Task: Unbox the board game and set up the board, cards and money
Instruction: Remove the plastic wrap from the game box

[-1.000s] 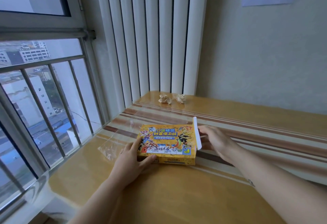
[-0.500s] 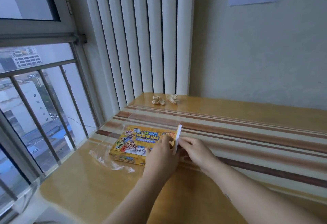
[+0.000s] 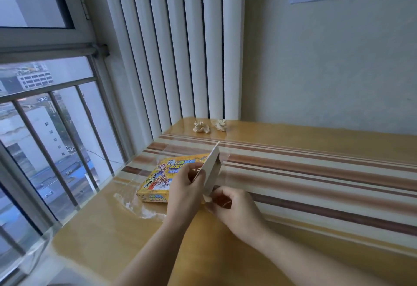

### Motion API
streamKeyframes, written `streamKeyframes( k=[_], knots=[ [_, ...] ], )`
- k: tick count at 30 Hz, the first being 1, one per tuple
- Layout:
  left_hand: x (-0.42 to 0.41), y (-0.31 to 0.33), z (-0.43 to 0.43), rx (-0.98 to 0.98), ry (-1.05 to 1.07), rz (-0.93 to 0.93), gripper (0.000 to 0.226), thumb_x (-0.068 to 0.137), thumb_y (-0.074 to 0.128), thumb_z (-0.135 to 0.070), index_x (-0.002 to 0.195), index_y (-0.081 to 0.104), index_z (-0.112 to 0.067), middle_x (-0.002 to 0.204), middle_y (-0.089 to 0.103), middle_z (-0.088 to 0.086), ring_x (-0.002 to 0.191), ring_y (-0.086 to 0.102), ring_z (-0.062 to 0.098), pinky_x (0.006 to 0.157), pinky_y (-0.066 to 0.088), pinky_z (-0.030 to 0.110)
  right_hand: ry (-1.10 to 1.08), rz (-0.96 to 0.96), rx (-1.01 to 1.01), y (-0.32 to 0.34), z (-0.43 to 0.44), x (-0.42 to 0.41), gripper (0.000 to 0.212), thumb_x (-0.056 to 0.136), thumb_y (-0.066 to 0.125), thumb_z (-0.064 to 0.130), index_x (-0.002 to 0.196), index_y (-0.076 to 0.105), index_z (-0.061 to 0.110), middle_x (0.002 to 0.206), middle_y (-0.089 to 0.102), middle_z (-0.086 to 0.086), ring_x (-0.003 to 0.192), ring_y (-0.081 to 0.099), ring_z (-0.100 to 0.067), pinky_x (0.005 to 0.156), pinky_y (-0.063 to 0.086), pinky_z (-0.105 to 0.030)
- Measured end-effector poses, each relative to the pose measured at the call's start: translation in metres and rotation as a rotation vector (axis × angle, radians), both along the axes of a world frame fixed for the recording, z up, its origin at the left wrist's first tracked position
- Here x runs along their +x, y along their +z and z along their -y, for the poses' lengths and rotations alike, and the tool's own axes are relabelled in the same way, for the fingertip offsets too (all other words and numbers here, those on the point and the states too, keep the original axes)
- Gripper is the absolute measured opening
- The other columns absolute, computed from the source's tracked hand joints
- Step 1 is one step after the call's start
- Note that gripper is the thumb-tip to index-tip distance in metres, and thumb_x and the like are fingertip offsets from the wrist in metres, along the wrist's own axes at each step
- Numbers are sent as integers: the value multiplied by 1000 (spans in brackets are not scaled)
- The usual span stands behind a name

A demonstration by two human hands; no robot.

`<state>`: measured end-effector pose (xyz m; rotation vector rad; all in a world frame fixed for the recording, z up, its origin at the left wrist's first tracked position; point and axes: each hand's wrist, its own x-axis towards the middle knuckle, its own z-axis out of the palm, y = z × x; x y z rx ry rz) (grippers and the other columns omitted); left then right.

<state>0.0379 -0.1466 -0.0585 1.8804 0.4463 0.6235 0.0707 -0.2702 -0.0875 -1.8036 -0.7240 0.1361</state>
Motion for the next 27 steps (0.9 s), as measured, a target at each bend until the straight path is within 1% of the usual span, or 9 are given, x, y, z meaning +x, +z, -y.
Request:
streamKeyframes(
  k=[5, 8, 11, 14, 17, 21, 24, 25, 27],
  knots=[
    [-2, 8, -7, -88, -6, 14, 15, 94, 53, -21, 105, 63, -23, 73, 59, -4, 56, 52, 9, 51, 44, 32, 132, -43, -2, 11, 0, -4, 22, 93, 60, 28, 76, 73, 22, 74, 69, -2, 68, 53, -2, 65, 40, -23],
    [-4, 10, -7, -114, -25, 48, 17, 94, 54, -18, 107, 64, -20, 85, 66, -5, 70, 59, 1, 60, 46, 22, 12, -105, 43, 15, -9, 6, 13, 91, 62, 22, 81, 70, 23, 65, 64, 15, 63, 55, 4, 62, 39, -10],
    [-7, 11, -6, -117, -44, 70, 16, 94, 54, -18, 106, 64, -20, 89, 68, -3, 75, 60, 2, 61, 45, 13, -133, -103, -25, 20, -18, 24, 16, 94, 56, 31, 106, 62, 22, 80, 62, 13, 73, 59, -3, 60, 40, -11],
    [-10, 12, -7, -141, -60, 76, 15, 95, 53, -19, 105, 64, -21, 91, 68, 4, 74, 59, 8, 54, 42, 11, -218, -112, -63, 27, -23, 37, 23, 96, 51, 37, 116, 51, 28, 88, 57, 10, 77, 57, -5, 56, 38, -12],
    [-11, 15, -9, -133, -79, 89, 13, 95, 53, -19, 100, 64, -25, 91, 67, 4, 69, 57, 1, 56, 42, 11, -265, -143, 2, 33, -27, 46, 35, 97, 50, 37, 129, 47, 22, 112, 58, 2, 96, 56, -12, 65, 39, -16],
    [-14, 15, -11, -116, -115, 82, 12, 95, 53, -19, 102, 63, -24, 91, 66, 4, 65, 55, -3, 56, 41, 11, -271, -215, 2, 40, -31, 55, 39, 99, 45, 34, 134, 45, 18, 130, 53, -3, 106, 50, -15, 83, 37, -24],
    [-15, 15, -11, -113, -118, 82, 13, 95, 53, -18, 101, 63, -25, 90, 66, -1, 66, 55, -6, 57, 41, 10, -252, -293, 7, 41, -29, 55, 44, 99, 46, 35, 140, 42, 21, 140, 48, -3, 125, 47, -22, 101, 40, -34],
    [-15, 15, -10, -112, -121, 87, 14, 95, 53, -17, 102, 63, -24, 89, 66, -3, 67, 56, -7, 57, 41, 9, -262, -298, 17, 39, -28, 53, 44, 98, 49, 35, 139, 44, 22, 139, 49, -1, 124, 47, -21, 101, 42, -35],
    [-16, 16, -8, -100, -128, 90, 15, 96, 52, -16, 104, 63, -22, 89, 66, -3, 66, 56, -9, 55, 40, 6, -297, -308, 56, 34, -25, 45, 36, 93, 57, 35, 127, 55, 23, 123, 59, 3, 111, 54, -17, 86, 47, -29]
  ],
)
